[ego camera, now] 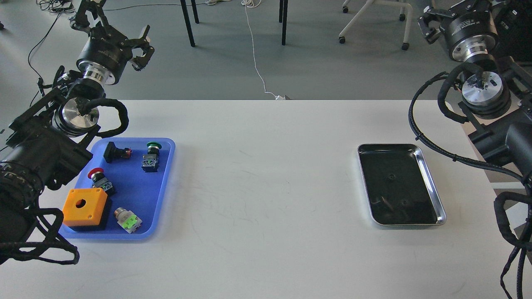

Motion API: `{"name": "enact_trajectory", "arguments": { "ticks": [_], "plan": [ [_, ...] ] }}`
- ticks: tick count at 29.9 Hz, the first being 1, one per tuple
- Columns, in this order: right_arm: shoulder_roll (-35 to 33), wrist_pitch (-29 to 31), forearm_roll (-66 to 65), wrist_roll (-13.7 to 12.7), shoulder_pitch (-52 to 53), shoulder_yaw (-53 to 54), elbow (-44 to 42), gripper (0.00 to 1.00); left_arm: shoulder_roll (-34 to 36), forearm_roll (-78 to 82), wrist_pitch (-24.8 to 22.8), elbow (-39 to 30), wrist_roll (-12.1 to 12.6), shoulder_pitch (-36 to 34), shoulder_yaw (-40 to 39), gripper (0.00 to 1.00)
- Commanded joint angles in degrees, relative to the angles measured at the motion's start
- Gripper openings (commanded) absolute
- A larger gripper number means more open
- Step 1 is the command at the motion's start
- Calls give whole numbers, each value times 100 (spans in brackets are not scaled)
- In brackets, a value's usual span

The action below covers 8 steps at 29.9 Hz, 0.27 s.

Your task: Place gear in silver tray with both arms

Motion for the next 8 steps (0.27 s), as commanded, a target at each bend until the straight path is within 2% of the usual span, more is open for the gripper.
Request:
{"name": "enact_trajectory", "arguments": {
  "ticks": [1, 8],
  "plan": [
    [250, 128, 64, -2, -306, 93, -54, 99, -216, -8, 0, 118, 6, 116, -112, 99],
    [435, 593, 64, 15, -527, 172, 8, 99, -330, 1, 0, 162, 6, 204, -315, 99]
  ]
}}
